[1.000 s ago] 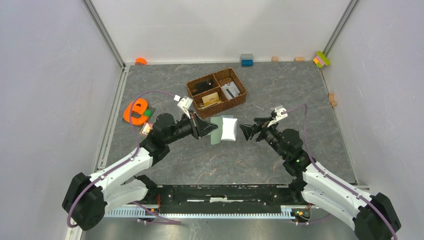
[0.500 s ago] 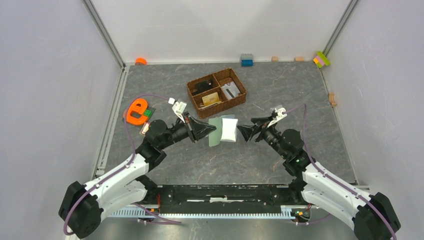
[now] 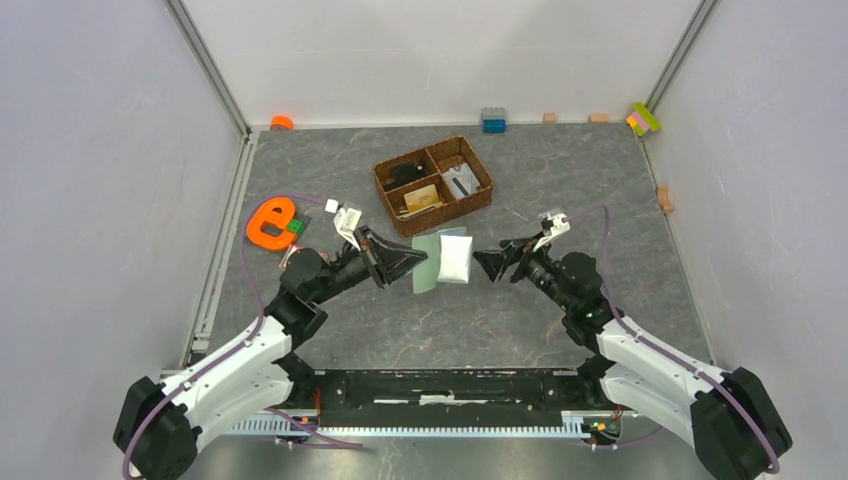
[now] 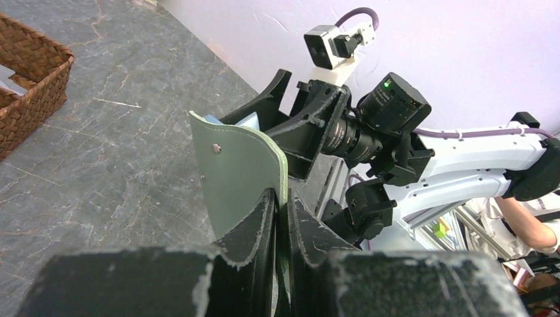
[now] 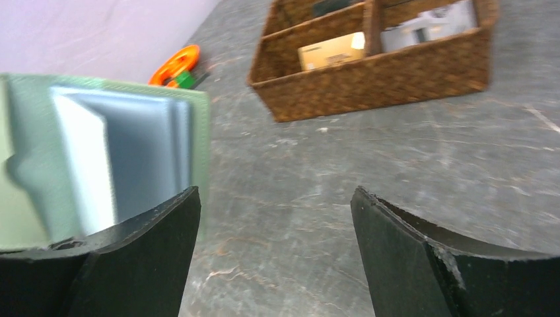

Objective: Take the credit cards out of the card holder
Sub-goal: Open the card holder at the center of the board.

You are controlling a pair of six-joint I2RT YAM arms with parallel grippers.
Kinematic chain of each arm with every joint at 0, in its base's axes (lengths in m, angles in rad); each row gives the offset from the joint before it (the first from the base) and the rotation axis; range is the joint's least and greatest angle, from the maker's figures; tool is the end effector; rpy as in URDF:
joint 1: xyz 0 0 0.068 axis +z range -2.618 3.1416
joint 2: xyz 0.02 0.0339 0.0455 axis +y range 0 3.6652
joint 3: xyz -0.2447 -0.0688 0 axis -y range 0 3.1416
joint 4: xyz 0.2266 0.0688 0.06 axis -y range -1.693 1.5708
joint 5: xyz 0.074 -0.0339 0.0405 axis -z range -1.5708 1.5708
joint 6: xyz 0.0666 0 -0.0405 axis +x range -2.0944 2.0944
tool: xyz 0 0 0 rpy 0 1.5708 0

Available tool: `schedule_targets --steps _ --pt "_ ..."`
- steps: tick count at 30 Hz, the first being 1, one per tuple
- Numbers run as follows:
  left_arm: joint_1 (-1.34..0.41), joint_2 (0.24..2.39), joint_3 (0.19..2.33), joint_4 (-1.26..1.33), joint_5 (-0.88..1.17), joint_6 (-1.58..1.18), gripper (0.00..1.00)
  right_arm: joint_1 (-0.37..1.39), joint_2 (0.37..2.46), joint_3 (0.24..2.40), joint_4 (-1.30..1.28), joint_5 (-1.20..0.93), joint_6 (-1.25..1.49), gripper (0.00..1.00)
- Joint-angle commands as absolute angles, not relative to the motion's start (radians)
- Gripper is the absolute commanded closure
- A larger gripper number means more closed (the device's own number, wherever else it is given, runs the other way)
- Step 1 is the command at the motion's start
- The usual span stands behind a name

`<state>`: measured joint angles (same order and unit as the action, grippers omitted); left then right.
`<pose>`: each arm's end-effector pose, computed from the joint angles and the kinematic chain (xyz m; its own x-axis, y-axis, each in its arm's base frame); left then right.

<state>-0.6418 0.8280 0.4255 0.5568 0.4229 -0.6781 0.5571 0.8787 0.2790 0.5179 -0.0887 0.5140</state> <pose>0.1596 -0.1534 0.2809 -0.4504 -0.3776 -0.8091 0.7553 0.3221 -0.5707 0.1876 0.1238 0.2121 -0.3562 0.3551 -0.8643 -0.4898 0.7168 0.4963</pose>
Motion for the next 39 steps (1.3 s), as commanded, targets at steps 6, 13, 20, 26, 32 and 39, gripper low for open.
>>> schedule_targets --steps 6,13,20,26,32,39 --pt "-0.646 0.793 0.414 0.67 0.438 -0.714 0.97 0.557 0.989 0.258 0.871 -0.452 0.594 0.11" --pt "-0.646 0.804 0.413 0.692 0.454 -0.727 0.97 0.557 1.062 0.271 0.906 -0.495 0.615 0.09" --pt "-0.646 0.843 0.408 0.769 0.498 -0.767 0.98 0.557 1.13 0.247 1.082 -0.568 0.685 0.02" --pt "-0.646 0.886 0.415 0.821 0.541 -0.801 0.98 0.558 1.184 0.245 1.15 -0.596 0.728 0.02" --pt "-0.646 0.876 0.409 0.832 0.541 -0.805 0.98 0.56 1.205 0.247 1.181 -0.616 0.751 0.02" --pt "-0.646 0.882 0.431 0.715 0.455 -0.77 0.98 0.56 1.188 0.242 1.23 -0.645 0.788 0.14"
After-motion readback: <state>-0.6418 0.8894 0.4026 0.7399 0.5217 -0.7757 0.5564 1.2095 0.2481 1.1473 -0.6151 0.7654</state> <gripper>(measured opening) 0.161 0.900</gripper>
